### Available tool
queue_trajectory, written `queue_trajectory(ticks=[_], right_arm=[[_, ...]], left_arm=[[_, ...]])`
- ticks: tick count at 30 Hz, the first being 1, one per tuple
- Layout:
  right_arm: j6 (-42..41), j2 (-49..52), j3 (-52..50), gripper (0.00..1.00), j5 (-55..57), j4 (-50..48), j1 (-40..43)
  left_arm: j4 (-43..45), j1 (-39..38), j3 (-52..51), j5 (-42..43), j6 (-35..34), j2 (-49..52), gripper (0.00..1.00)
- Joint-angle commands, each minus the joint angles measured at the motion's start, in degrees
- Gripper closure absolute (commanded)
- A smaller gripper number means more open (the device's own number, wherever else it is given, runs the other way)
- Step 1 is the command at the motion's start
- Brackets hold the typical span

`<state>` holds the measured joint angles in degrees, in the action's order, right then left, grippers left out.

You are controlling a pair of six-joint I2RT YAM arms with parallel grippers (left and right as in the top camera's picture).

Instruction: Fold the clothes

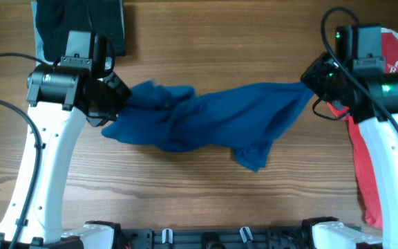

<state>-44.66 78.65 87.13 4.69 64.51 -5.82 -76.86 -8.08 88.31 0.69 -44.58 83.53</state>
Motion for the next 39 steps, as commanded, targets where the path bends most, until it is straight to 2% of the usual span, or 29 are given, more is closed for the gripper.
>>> queue_trajectory(ticks=[1, 6, 10, 13, 16, 18, 20, 22, 23, 25, 27, 28, 30, 31, 32, 33, 35, 37, 39], right_arm=[[1.0, -6.2, 0.9, 0.96, -0.5, 0.7, 0.2], [1.1, -12.5, 0.9, 0.96, -0.5, -3.2, 0.2], [1.0, -6.1, 0.9, 0.96, -0.6, -11.1, 0.2], [5.0, 2.1, 2.2, 0.96, -5.3, -27.7, 0.2], [10.1, 3.3, 12.4, 0.95, -5.3, -26.9, 1.0], [12.3, 3.1, 24.0, 0.95, -4.3, -20.0, 3.2], [15.4, 2.9, 31.0, 0.95, -4.2, -14.5, 4.2], [16.6, 2.7, 33.2, 0.95, -3.5, -10.2, 4.2], [16.7, 3.0, 33.2, 0.94, -2.8, -5.3, 4.2], [16.6, 4.1, 33.2, 0.9, -2.9, 1.3, 4.2], [16.3, 7.6, 33.2, 0.82, -3.2, 12.0, 4.2], [16.2, 9.4, 33.2, 0.83, -3.3, 15.9, 4.2], [16.2, 12.8, 33.2, 0.89, -3.3, 21.8, 4.2], [16.2, 14.3, 33.2, 0.71, -3.3, 23.4, 4.2], [17.6, 15.6, 33.2, 0.39, -3.3, 24.2, 4.2], [19.1, 16.8, 33.2, 0.12, -3.2, 24.5, 4.2], [19.2, 18.9, 33.2, 0.01, -3.3, 24.9, 4.2], [19.3, 20.6, 33.2, 0.0, -3.3, 25.2, 4.2], [21.6, 21.9, 33.1, 0.0, -3.5, 25.4, 4.2]], left_arm=[[-2.3, -0.3, 0.7, -1.8, 0.9, -3.0, 0.96], [4.5, -1.2, 0.7, -1.3, 0.8, -8.2, 0.96], [16.5, -1.2, 0.7, -1.2, 0.7, -2.6, 0.96], [36.2, -1.0, 1.3, -0.6, 0.7, 6.1, 0.96], [38.7, -0.3, 10.6, -0.6, 2.7, 7.7, 0.96], [33.7, -0.1, 22.0, -0.5, 5.0, 7.3, 0.96], [28.3, -0.1, 31.6, -0.5, 6.4, 7.3, 0.96], [22.2, -0.1, 36.2, -0.6, 7.0, 7.3, 0.96], [15.3, -0.1, 36.3, -0.7, 7.4, 7.1, 0.95], [5.4, -0.1, 36.3, -2.2, 8.2, 8.3, 0.83], [-9.0, -0.1, 36.3, -2.7, 8.2, 12.4, 0.59], [-13.1, -0.2, 36.2, -2.7, 8.2, 14.6, 0.55], [-19.7, -0.4, 36.1, -2.7, 8.3, 20.4, 0.57], [-19.6, -0.5, 35.4, -1.2, 10.4, 22.4, 0.53], [-19.6, -0.6, 35.0, -0.8, 10.5, 24.3, 0.48], [-19.6, -0.7, 34.6, 0.1, 12.7, 26.2, 0.0], [-19.7, -0.7, 34.5, 0.1, 14.4, 28.9, 0.0], [-19.7, -0.7, 34.1, -0.9, 14.9, 30.6, 0.0], [-19.6, -0.1, 30.4, -5.6, 14.8, 30.6, 0.0]])
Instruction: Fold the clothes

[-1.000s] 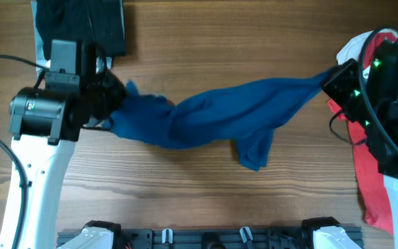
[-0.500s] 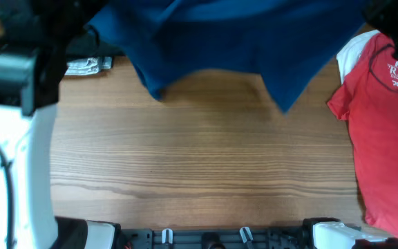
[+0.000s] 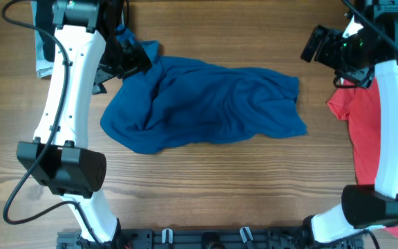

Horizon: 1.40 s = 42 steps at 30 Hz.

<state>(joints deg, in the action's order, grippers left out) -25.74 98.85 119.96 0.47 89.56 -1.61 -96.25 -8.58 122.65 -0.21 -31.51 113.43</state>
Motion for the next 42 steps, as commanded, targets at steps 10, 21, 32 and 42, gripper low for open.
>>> queue_trajectory(ticks=[10, 21, 32, 42], right_arm=[[4.7, 2.2, -1.9, 0.0, 0.7, 0.9, 0.0], [5.1, 2.2, -1.9, 0.0, 0.2, -0.8, 0.0], [4.9, 2.2, -6.3, 0.01, -0.8, -2.3, 0.0], [1.4, 2.2, -23.3, 0.13, -3.8, -8.1, 0.0]], left_arm=[[9.3, 7.9, -28.6, 0.6, 2.0, 0.5, 0.0], [21.7, 18.6, -43.5, 7.5, 11.5, -0.6, 0.26], [29.8, 17.3, -50.3, 9.0, 11.8, -0.6, 0.5], [25.1, 17.3, -50.3, 11.1, 11.4, -5.8, 0.96]])
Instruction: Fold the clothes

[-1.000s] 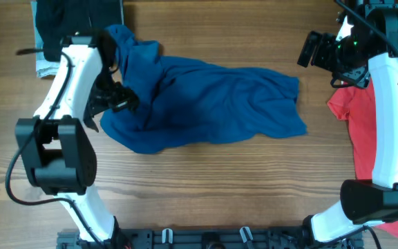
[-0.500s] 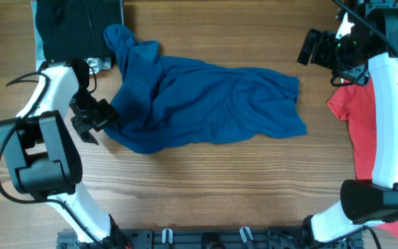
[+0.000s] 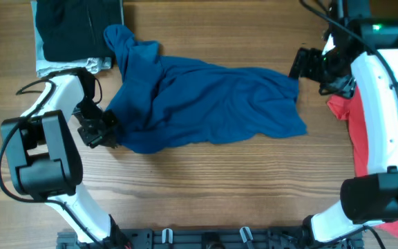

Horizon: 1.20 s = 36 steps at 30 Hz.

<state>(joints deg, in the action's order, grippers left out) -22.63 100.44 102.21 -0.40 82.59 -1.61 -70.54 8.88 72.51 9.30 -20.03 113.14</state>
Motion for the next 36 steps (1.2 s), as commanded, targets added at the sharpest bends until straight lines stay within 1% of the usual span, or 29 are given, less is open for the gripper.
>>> queue_trajectory(ticks=[1, 2, 3, 6, 8, 11, 12, 13, 14, 15, 19, 23, 27, 30, 31, 33, 34, 35, 36], right_arm=[[-1.6, 0.6, -8.7, 0.17, -3.1, -2.0, 0.0], [-1.6, 0.6, -11.3, 0.22, -3.1, -3.2, 0.0], [-3.0, 0.6, -14.8, 0.22, -3.0, -5.6, 0.0], [-10.7, 0.6, -23.2, 0.22, -3.1, -11.7, 0.6], [-12.2, 0.6, -29.6, 0.23, -4.5, -17.4, 0.6], [-15.2, 0.6, -34.4, 0.26, -4.3, -22.4, 0.6], [-15.6, 0.6, -34.9, 0.29, -4.2, -23.3, 0.6], [-16.7, 0.6, -35.1, 0.37, -3.3, -23.4, 0.6], [-17.3, 0.6, -35.2, 0.42, -0.7, -23.5, 0.6], [-18.6, 0.6, -35.2, 0.43, 2.2, -23.2, 0.6], [-18.7, 0.6, -35.7, 0.41, 2.6, -23.5, 0.6], [-19.7, 0.6, -41.2, 0.4, 1.9, -28.9, 1.3], [-19.5, 0.6, -42.2, 0.39, 1.2, -31.3, 1.6], [-19.4, 0.6, -45.0, 0.4, 1.2, -35.2, 1.6], [-19.4, 0.6, -45.6, 0.42, 1.2, -35.8, 1.6], [-19.6, 0.6, -46.1, 0.49, 1.3, -37.2, 1.6], [-19.9, 0.6, -46.4, 0.54, 1.2, -37.8, 1.6], [-20.0, 0.6, -46.5, 0.6, 1.3, -38.0, 1.6], [-19.9, 0.6, -46.5, 0.72, 1.5, -38.3, 1.6]], left_arm=[[-0.3, -0.2, -0.1, 1.6, -0.1, -7.4, 0.96], [0.1, -0.2, -0.1, 1.6, -0.1, -8.7, 0.96], [0.5, -0.2, -0.1, 1.6, -0.1, -9.6, 0.96], [0.5, -0.2, -0.1, 1.6, -0.1, -9.6, 0.96], [0.7, -0.2, -0.1, 1.6, -0.1, -9.6, 0.96], [0.9, -0.2, -0.1, 1.6, -0.1, -9.6, 0.96], [0.9, -0.2, -0.1, 1.6, -0.1, -9.6, 0.96], [0.9, -0.2, -0.1, 1.6, -0.1, -9.6, 0.96], [0.9, -0.2, -0.1, 1.6, -0.1, -9.6, 0.96], [0.9, -0.2, -0.1, 1.6, -0.1, -9.6, 0.96], [0.9, -0.2, -0.1, 1.6, -0.1, -9.6, 0.96], [0.9, -0.2, -0.1, 1.6, -0.1, -9.6, 0.96], [0.9, -0.2, -0.1, 1.6, -0.1, -9.6, 0.96], [0.9, -0.2, -0.1, 1.6, -0.1, -9.6, 0.96], [0.9, -0.2, -0.1, 1.6, -0.1, -9.6, 0.96], [0.9, -0.2, -0.1, 1.6, -0.1, -9.6, 0.96], [0.9, -0.2, -0.1, 1.6, -0.1, -9.6, 0.96], [0.9, -0.2, -0.1, 1.6, -0.1, -9.6, 0.96], [0.9, -0.2, -0.1, 1.6, -0.1, -9.6, 0.96]])
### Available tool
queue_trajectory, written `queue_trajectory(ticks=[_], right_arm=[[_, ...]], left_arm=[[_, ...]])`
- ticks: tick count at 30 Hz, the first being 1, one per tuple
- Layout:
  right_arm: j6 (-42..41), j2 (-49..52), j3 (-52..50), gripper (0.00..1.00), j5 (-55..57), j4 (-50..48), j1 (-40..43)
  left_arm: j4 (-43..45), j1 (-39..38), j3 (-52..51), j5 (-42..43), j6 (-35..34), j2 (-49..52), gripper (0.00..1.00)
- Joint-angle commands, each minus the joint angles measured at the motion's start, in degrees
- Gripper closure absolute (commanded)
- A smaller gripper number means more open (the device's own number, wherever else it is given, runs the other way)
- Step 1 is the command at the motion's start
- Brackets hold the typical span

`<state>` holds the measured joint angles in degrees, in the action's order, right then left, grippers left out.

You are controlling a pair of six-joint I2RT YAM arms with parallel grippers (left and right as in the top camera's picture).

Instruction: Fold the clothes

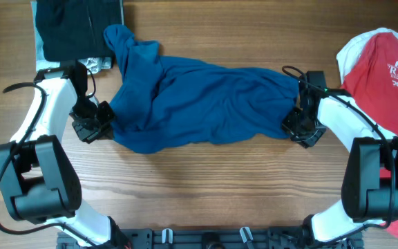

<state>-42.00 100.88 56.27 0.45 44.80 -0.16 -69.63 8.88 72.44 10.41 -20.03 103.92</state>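
A crumpled blue garment lies spread across the middle of the table, with one bunched end reaching up to the top left. My left gripper is at its lower left edge, its fingers closed into the cloth. My right gripper sits at the garment's lower right corner, touching the cloth. Its fingers are hidden under the wrist, so their state does not show.
A dark folded stack on grey cloth lies at the top left corner. A red and white shirt lies at the right edge, behind my right arm. The wooden table shows bare in front of the garment.
My right gripper has moved from the garment's upper right corner down to its lower right corner. My left gripper has shifted slightly up along the left edge. The red shirt now shows fully.
First both grippers held the blue garment stretched and bunched between them above the table. Then it lay spread, with both arms at its far corners. Then my left gripper stood at the lower left edge, and now my right is at the lower right corner.
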Motion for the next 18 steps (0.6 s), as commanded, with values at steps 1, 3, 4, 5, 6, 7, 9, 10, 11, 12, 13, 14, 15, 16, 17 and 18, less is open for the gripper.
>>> queue_trajectory(ticks=[1, 3, 4, 5, 6, 7, 9, 10, 11, 12, 13, 14, 15, 16, 17, 18], right_arm=[[-0.6, 0.2, -0.5, 0.87, 1.3, -0.5, 0.2], [-3.9, -0.1, -0.2, 0.96, 4.1, 0.5, 0.2], [-4.9, -0.9, 0.8, 0.96, 4.5, 2.4, 0.2], [-4.9, -2.4, 2.0, 0.96, 4.5, 4.0, 0.2], [-4.9, -4.6, 3.2, 0.96, 4.5, 5.6, 0.2], [-4.5, -7.1, 4.1, 0.96, 4.5, 7.0, 0.2], [-4.5, -15.6, 5.9, 0.96, 4.5, 10.5, 0.1], [-4.5, -20.9, 6.4, 0.96, 4.5, 12.1, 0.1], [-4.4, -24.4, 6.6, 0.96, 4.5, 12.9, 0.1], [-4.2, -30.1, 6.9, 0.96, 4.5, 14.3, 0.1], [-2.8, -35.3, 7.6, 0.96, 4.0, 15.4, 0.1], [-1.7, -39.8, 8.5, 0.95, 3.4, 16.5, 0.1], [-1.3, -43.6, 9.2, 0.96, 3.1, 17.4, 0.1], [-1.3, -46.4, 9.4, 0.96, 3.1, 17.9, 0.1], [-1.3, -48.3, 9.4, 0.96, 3.2, 18.4, 0.1], [-1.3, -48.9, 9.4, 0.95, 3.2, 18.9, 0.2]], left_arm=[[0.0, -0.2, -0.1, 0.7, -0.1, -0.4, 0.96], [-0.4, -0.2, -0.1, 2.5, -0.1, -0.8, 0.96], [-1.1, -0.2, 0.0, 3.2, -0.1, -1.6, 0.96], [-1.9, -0.2, 0.0, 3.3, -0.1, -3.1, 0.96], [-2.7, -0.2, 0.0, 3.5, -0.1, -5.6, 0.96], [-3.7, -0.2, 0.1, 3.8, -0.1, -8.9, 0.96], [-6.8, -0.2, 0.4, 3.8, -0.1, -17.7, 0.96], [-7.6, -0.2, 0.4, 3.8, -0.1, -21.8, 0.96], [-8.4, -0.2, 0.4, 3.9, -0.2, -26.7, 0.96], [-8.9, -0.2, 0.4, 4.5, -0.5, -32.4, 0.96], [-8.9, -0.2, 0.5, 4.7, -2.0, -37.7, 0.96], [-8.9, -0.2, 0.5, 4.6, -3.0, -42.3, 0.96], [-8.9, -0.2, 0.5, 4.6, -3.2, -45.8, 0.69], [-9.0, -0.2, 0.5, 4.6, -3.2, -48.0, 0.48], [-9.8, -0.2, 0.5, 4.6, -3.2, -48.5, 0.37], [-11.1, -0.2, 0.3, 4.5, -3.1, -47.3, 0.25]])
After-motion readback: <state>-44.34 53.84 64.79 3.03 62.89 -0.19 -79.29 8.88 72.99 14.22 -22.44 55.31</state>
